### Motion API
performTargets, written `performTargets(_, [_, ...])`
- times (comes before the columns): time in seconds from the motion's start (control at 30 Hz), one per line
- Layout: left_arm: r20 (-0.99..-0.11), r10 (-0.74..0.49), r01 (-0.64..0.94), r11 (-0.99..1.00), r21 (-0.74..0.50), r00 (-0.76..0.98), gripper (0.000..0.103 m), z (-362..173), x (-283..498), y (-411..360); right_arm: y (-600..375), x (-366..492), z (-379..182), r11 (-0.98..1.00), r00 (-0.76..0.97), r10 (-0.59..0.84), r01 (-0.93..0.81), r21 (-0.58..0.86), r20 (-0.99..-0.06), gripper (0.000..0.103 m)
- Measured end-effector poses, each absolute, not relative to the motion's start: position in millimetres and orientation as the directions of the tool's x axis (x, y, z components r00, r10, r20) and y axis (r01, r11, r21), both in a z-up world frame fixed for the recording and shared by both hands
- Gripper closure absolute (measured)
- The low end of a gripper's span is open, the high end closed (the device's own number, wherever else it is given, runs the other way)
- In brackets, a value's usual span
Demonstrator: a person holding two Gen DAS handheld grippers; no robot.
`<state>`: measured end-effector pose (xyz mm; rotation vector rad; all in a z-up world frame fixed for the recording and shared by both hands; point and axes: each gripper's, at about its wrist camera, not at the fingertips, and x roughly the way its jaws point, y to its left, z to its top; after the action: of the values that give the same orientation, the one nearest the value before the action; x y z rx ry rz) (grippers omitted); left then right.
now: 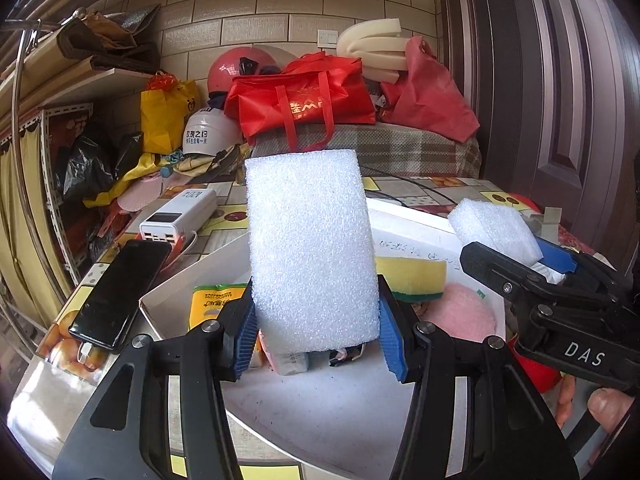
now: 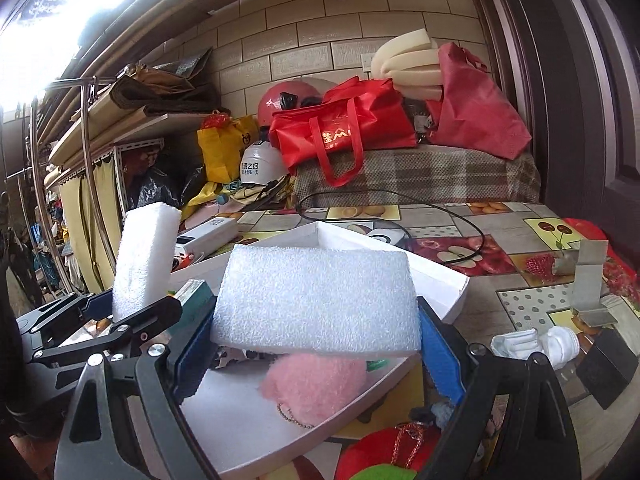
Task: Organize soft objects
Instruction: 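Carry both white foam blocks into the white box and open both tools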
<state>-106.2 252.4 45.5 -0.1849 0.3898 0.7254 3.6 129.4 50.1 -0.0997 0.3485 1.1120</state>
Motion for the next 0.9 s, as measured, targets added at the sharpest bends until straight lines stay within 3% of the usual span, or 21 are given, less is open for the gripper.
performTargets(0.37, [-0.484, 0.588, -0.686, 0.727, -0.036, 0.648, 0.051, 40.2, -80.4, 276.9, 169.4, 40.6, 49.4, 0.556, 0.487, 0.789, -0.826, 0.098, -0.375, 0.013])
performTargets(0.83, [-0.496, 0.602, -0.706, 0.708, -0.032, 0.626, 0.051, 38.6, -76.6, 284.9, 187.5, 48.5, 47.0, 0.579, 0.5, 0.755, -0.812, 0.072, -0.424, 0.012])
performTargets(0.9, [-0.497, 0.613, -0.717, 0.697, -0.026, 0.614, 0.042, 38.2, -77.0, 285.9, 189.9, 48.7, 47.5, 0.575, 0.498, 0.755, -0.815, 0.068, -0.426, 0.01])
